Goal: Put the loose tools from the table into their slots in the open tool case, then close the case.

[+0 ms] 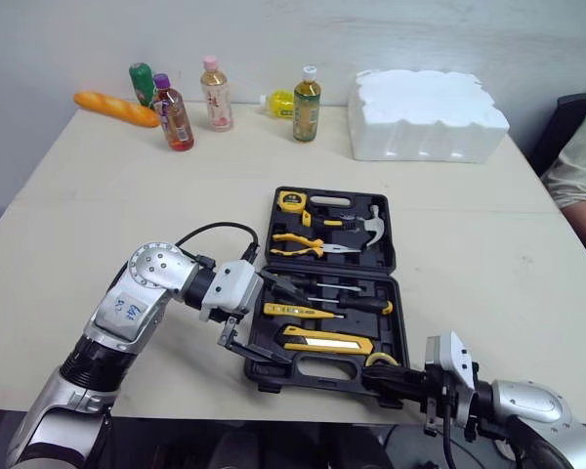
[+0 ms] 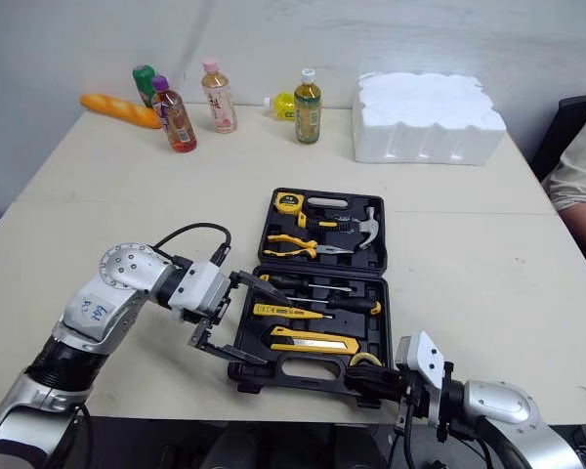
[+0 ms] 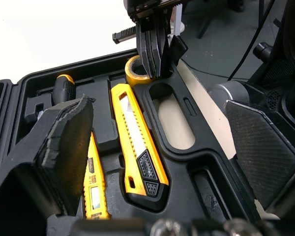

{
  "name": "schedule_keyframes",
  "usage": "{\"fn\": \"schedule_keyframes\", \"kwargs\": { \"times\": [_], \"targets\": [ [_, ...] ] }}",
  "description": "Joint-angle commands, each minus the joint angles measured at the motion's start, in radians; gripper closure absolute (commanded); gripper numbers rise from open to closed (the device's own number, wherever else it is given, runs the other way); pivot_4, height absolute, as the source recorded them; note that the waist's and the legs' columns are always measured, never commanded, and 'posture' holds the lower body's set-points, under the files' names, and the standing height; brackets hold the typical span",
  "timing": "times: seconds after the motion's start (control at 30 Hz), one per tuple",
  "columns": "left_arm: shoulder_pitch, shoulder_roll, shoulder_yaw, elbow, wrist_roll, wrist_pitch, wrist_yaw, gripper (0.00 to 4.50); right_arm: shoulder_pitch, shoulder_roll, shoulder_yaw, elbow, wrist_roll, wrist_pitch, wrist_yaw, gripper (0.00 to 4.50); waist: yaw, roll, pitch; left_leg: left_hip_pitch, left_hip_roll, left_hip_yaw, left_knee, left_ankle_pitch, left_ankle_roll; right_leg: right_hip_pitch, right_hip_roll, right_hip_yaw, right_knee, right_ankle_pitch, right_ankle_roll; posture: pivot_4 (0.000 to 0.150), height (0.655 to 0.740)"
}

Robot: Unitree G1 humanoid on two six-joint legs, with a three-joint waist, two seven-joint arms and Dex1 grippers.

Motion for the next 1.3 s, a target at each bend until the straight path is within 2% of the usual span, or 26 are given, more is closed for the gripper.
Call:
{"fn": "schedule_keyframes", "kwargs": {
  "times": [0.03, 0.17, 0.27, 0.37, 0.43, 0.53, 0.63, 0.73, 1.0, 1.1, 1.3],
  "targets": [
    [-0.025, 0.003, 0.007, 0.006, 0.015, 0.027, 0.026, 0.00, 0.043, -0.037, -0.029, -0.037, -0.026, 0.071, -0.041, 4.46, 0.002, 0.001, 0.001, 0.000, 0.000, 0.000, 0.000, 0.000, 0.000, 0.000, 0.000, 0.000, 0.000, 0.000, 0.000, 0.150, 0.7400],
    [-0.014, 0.015, 0.096, 0.133, 0.035, 0.043, 0.127, 0.00, -0.023, -0.050, -0.232, -0.222, 0.239, 0.224, -0.151, 4.46, 0.003, 0.012, 0.008, -0.004, -0.001, 0.000, 0.000, 0.000, 0.001, -0.003, -0.001, 0.000, -0.001, 0.001, 0.001, 0.150, 0.7400],
    [-0.009, 0.031, 0.141, 0.227, 0.059, 0.017, 0.164, 0.00, -0.073, -0.060, -0.326, -0.232, 0.308, 0.280, -0.199, 4.46, -0.002, 0.012, 0.009, -0.005, -0.001, 0.000, 0.000, 0.001, -0.001, -0.007, 0.000, 0.000, 0.002, 0.001, 0.001, 0.150, 0.7400],
    [-0.017, 0.054, 0.176, 0.314, 0.080, -0.012, 0.182, 0.80, -0.140, -0.130, -0.359, -0.158, 0.220, 0.324, -0.231, 4.50, 0.000, 0.013, 0.009, -0.009, -0.001, 0.000, 0.000, 0.002, -0.002, -0.013, 0.001, -0.001, 0.005, 0.000, 0.001, 0.150, 0.7400],
    [-0.027, 0.063, 0.170, 0.372, 0.120, -0.049, 0.194, 1.70, -0.191, -0.173, -0.341, -0.087, 0.159, 0.340, -0.242, 4.50, 0.001, 0.012, 0.009, -0.016, -0.002, 0.000, 0.002, 0.003, -0.002, -0.018, 0.001, -0.001, 0.006, 0.001, 0.001, 0.150, 0.7400],
    [-0.047, 0.055, 0.160, 0.434, 0.156, -0.085, 0.204, 3.12, -0.247, -0.188, -0.318, -0.020, 0.124, 0.355, -0.243, 4.50, 0.005, 0.012, 0.009, -0.017, -0.002, 0.000, 0.002, 0.003, -0.002, -0.019, 0.001, -0.001, 0.006, 0.001, 0.001, 0.150, 0.7400],
    [-0.087, 0.025, 0.135, 0.536, 0.212, -0.133, 0.232, 4.47, -0.332, -0.208, -0.240, 0.092, 0.019, 0.337, -0.240, 4.50, 0.011, 0.012, 0.009, -0.018, -0.003, 0.000, 0.003, 0.005, -0.005, -0.020, 0.001, -0.001, 0.006, 0.001, 0.001, 0.150, 0.7400],
    [-0.138, -0.029, 0.104, 0.626, 0.266, -0.139, 0.281, 4.47, -0.461, -0.201, -0.117, 0.232, -0.128, 0.292, -0.267, 4.50, 0.011, 0.012, 0.009, -0.019, -0.004, 0.002, 0.004, 0.006, -0.004, -0.020, 0.001, -0.001, 0.006, 0.001, 0.002, 0.150, 0.7400],
    [-0.179, -0.113, 0.061, 0.701, 0.332, -0.190, 0.320, 4.47, -0.593, -0.136, 0.016, 0.329, -0.208, 0.259, -0.215, 4.50, 0.011, 0.011, 0.009, -0.027, -0.004, 0.010, 0.005, 0.007, -0.004, -0.036, 0.002, -0.001, 0.018, 0.002, 0.004, 0.150, 0.7400],
    [-0.174, -0.153, 0.058, 0.640, 0.298, -0.090, 0.315, 4.47, -0.686, -0.052, 0.089, 0.297, -0.199, 0.305, -0.222, 4.50, 0.008, 0.011, 0.009, -0.027, -0.004, 0.012, 0.006, 0.007, -0.004, -0.036, 0.002, -0.001, 0.018, 0.002, 0.004, 0.150, 0.7400],
    [-0.136, -0.147, 0.049, 0.511, 0.288, -0.026, 0.277, 4.47, -0.775, 0.062, 0.176, 0.260, -0.229, 0.339, -0.215, 4.50, -0.010, 0.011, 0.010, -0.025, -0.003, 0.012, 0.005, 0.008, -0.004, -0.037, 0.003, 0.002, 0.022, 0.003, 0.005, 0.150, 0.7400]
  ]
}}
